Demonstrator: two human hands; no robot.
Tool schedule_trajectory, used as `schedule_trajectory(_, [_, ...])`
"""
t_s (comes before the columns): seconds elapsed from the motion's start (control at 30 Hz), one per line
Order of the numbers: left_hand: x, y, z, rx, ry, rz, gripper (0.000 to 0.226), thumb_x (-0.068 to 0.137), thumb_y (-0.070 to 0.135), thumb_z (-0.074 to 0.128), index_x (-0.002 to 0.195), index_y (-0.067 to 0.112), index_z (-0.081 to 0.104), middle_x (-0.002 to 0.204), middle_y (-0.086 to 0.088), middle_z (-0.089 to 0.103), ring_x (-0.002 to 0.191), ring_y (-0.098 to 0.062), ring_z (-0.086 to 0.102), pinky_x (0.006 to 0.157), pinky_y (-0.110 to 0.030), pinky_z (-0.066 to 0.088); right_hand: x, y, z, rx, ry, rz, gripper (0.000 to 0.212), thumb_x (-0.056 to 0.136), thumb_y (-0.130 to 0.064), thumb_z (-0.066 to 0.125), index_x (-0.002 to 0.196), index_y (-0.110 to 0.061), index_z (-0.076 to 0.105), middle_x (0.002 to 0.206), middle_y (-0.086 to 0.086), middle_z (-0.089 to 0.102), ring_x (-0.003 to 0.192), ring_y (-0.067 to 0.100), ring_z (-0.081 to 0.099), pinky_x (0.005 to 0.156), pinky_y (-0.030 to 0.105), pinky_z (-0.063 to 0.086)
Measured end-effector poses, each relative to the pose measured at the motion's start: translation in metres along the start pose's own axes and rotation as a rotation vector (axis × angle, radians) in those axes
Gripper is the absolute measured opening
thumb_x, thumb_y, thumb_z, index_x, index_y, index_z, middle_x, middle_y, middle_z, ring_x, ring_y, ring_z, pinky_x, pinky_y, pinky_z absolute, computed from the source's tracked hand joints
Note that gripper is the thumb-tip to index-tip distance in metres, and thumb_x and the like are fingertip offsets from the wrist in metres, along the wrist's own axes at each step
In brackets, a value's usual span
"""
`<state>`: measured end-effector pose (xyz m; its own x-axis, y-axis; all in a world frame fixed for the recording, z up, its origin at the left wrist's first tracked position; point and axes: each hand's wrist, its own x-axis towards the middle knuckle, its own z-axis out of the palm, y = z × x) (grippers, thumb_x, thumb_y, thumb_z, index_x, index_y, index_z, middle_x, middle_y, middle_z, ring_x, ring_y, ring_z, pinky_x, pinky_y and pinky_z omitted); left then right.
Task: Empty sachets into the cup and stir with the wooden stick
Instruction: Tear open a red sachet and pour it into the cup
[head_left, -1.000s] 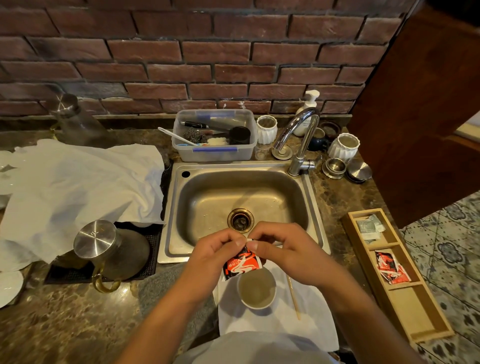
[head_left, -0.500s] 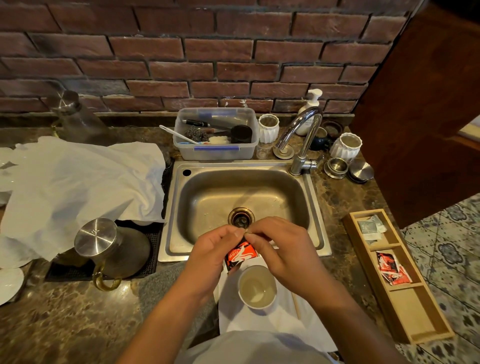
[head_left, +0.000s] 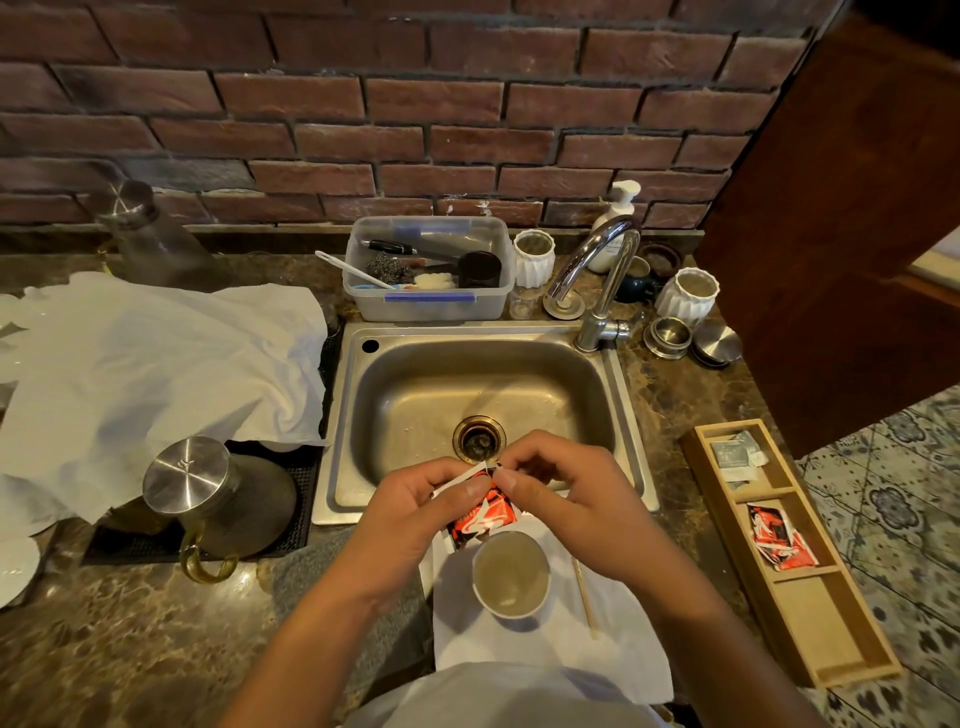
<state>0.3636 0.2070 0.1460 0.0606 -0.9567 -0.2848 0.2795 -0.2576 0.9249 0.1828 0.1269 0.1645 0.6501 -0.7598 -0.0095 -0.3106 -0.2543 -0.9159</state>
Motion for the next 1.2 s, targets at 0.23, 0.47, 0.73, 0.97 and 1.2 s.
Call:
schedule_trajectory(0.23, [-0.001, -0.001, 0.002, 0.045, 0.008, 0.008, 0.029, 0.075, 0.041, 0.073, 0.088, 0.015, 0.079, 0.075, -0.003, 0.073, 0.068, -0.01, 0.065, 0.061, -0.02, 0.049, 0.002, 0.0, -0.008, 0.076, -0.24, 0.1, 0.017, 0.099, -0.027, 0.063, 0.092, -0.012, 0.064, 0.08, 0.011, 0.068, 0.071, 0.022, 0.067, 0.066, 0.029, 0.054])
schedule_trajectory(0.47, [-0.005, -0.005, 0.008, -0.06, 0.039, -0.022, 0.015, 0.08, 0.028, 0.072, 0.076, 0.015, 0.077, 0.063, -0.001, 0.066, 0.054, -0.008, 0.058, 0.047, -0.016, 0.043, 0.002, 0.0, -0.005, 0.061, -0.257, 0.031, 0.017, 0.1, -0.024, 0.062, 0.091, -0.01, 0.065, 0.08, 0.009, 0.068, 0.072, 0.014, 0.066, 0.067, 0.027, 0.053])
schedule_trajectory(0.73, [0.003, -0.004, 0.016, -0.24, 0.129, -0.099, 0.015, 0.083, 0.022, 0.073, 0.074, 0.01, 0.074, 0.057, -0.008, 0.061, 0.042, -0.011, 0.046, 0.04, -0.018, 0.033, 0.004, 0.011, 0.012, -0.202, 0.006, -0.16, 0.019, 0.102, -0.028, 0.057, 0.095, -0.016, 0.07, 0.085, -0.003, 0.07, 0.08, 0.013, 0.065, 0.07, 0.034, 0.054])
schedule_trajectory(0.97, [0.007, -0.004, 0.012, -0.065, 0.144, -0.079, 0.022, 0.092, 0.027, 0.064, 0.088, 0.008, 0.075, 0.07, -0.022, 0.068, 0.052, -0.025, 0.05, 0.042, -0.022, 0.037, 0.001, 0.015, 0.009, -0.141, -0.009, -0.012, 0.009, 0.1, -0.037, 0.059, 0.094, -0.032, 0.063, 0.081, -0.011, 0.068, 0.077, 0.012, 0.067, 0.067, 0.03, 0.058])
schedule_trajectory(1.2, [0.005, 0.002, 0.004, -0.055, 0.075, -0.018, 0.024, 0.087, 0.031, 0.069, 0.096, 0.009, 0.076, 0.07, -0.013, 0.068, 0.049, -0.018, 0.059, 0.043, -0.022, 0.043, 0.005, 0.008, -0.002, 0.203, -0.082, 0.065, 0.009, 0.097, -0.017, 0.067, 0.088, -0.016, 0.067, 0.074, 0.0, 0.068, 0.069, 0.013, 0.067, 0.065, 0.032, 0.056])
